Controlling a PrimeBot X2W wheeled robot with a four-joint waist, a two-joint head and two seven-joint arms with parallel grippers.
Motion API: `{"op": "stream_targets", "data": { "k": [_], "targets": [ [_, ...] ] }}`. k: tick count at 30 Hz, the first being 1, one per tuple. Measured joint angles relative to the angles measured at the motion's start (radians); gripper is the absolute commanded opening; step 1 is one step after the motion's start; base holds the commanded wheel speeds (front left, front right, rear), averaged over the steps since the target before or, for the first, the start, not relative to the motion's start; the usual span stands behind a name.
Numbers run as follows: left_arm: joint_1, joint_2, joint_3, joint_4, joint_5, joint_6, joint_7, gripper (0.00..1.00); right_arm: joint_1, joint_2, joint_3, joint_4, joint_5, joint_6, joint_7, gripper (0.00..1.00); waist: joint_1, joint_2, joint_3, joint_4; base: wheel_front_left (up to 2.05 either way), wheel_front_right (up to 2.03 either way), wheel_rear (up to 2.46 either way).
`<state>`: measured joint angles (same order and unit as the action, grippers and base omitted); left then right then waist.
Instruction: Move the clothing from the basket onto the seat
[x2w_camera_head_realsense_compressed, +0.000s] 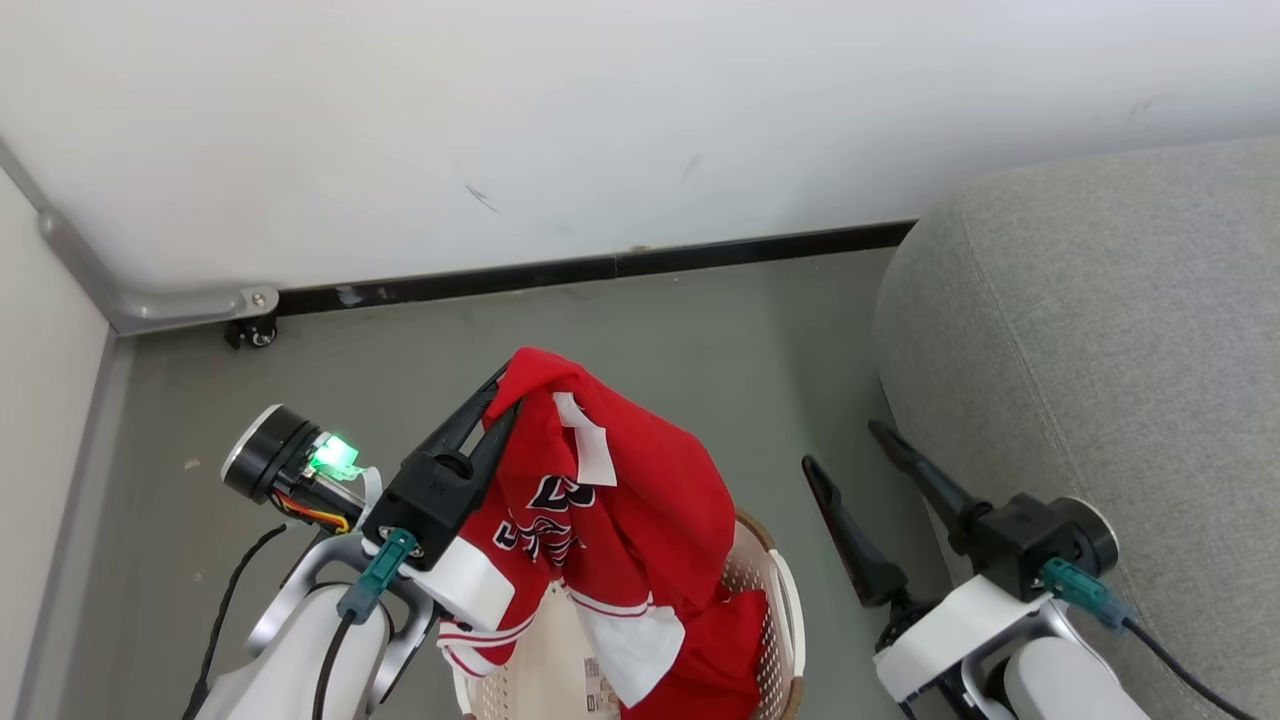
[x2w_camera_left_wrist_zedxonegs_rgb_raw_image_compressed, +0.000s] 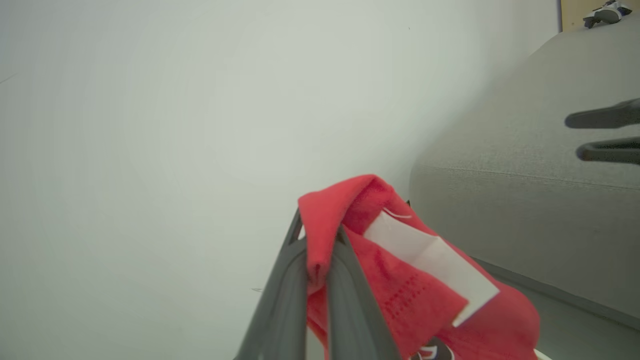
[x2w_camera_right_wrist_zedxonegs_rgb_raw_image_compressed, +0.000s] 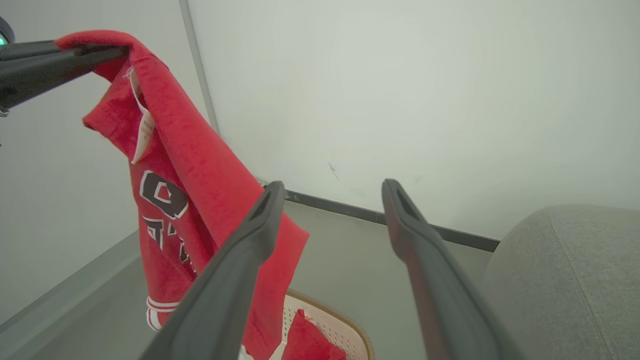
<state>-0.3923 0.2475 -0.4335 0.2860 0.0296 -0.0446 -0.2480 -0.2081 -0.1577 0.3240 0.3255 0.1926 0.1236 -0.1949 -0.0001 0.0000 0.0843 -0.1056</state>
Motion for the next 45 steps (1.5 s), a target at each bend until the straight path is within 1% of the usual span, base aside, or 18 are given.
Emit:
{"op": "stream_targets", "data": {
  "k": [1,12,17,21,26,29,35,37,43,45],
  "targets": [
    [0.002,0.004,-0.003,-0.008,0.0,-0.001,0.0,0.0,0.011,-0.009,0.023,-0.002,0.005,0.0,0.013,1.0,0.0,0.0,-0.015,0.003,0.0,0.0,0.0],
    [-0.012,0.023,-0.018,-0.08,0.0,-0.028,0.001,0.0,0.035,-0.07,0.14,-0.047,0.029,0.0,0.073,1.0,0.0,0.0,-0.081,0.014,0.0,0.0,0.0],
    [-0.024,0.024,-0.032,-0.11,0.0,-0.041,0.017,0.0,0.045,-0.103,0.206,-0.073,0.039,0.0,0.102,1.0,0.0,0.0,-0.102,0.015,0.0,0.0,0.0],
    [-0.026,0.023,-0.045,-0.13,-0.001,-0.052,0.031,0.0,0.045,-0.13,0.238,-0.099,0.039,0.0,0.118,1.0,0.0,0.0,-0.114,0.015,0.0,0.0,0.0],
    [-0.045,0.022,-0.061,-0.156,-0.01,-0.054,0.056,0.0,0.045,-0.158,0.248,-0.122,0.037,0.0,0.135,1.0,0.0,0.0,-0.124,0.015,0.0,0.0,0.0],
    [-0.051,0.023,-0.07,-0.168,-0.011,-0.062,0.074,0.0,0.045,-0.16,0.248,-0.129,0.038,0.0,0.139,1.0,0.0,0.0,-0.129,0.016,0.0,0.0,0.0],
    [-0.072,0.023,-0.087,-0.187,-0.021,-0.063,0.109,0.0,0.045,-0.158,0.266,-0.136,0.039,0.001,0.143,1.0,0.0,0.0,-0.134,0.019,0.0,0.0,0.0],
    [-0.078,0.022,-0.097,-0.192,-0.027,-0.072,0.118,0.0,0.044,-0.157,0.272,-0.136,0.038,0.001,0.143,1.0,0.0,0.0,-0.135,0.02,0.0,0.0,0.0],
    [-0.083,0.019,-0.12,-0.213,-0.036,-0.075,0.152,0.0,0.04,-0.147,0.282,-0.122,0.035,0.001,0.142,1.0,0.0001,0.0001,-0.136,0.028,0.0,0.0,0.0],
    [-0.084,0.016,-0.129,-0.22,-0.037,-0.075,0.161,0.0,0.036,-0.142,0.288,-0.113,0.018,0.001,0.141,1.0,0.0,0.0,-0.136,0.032,0.0,0.0,0.0]
  ]
}}
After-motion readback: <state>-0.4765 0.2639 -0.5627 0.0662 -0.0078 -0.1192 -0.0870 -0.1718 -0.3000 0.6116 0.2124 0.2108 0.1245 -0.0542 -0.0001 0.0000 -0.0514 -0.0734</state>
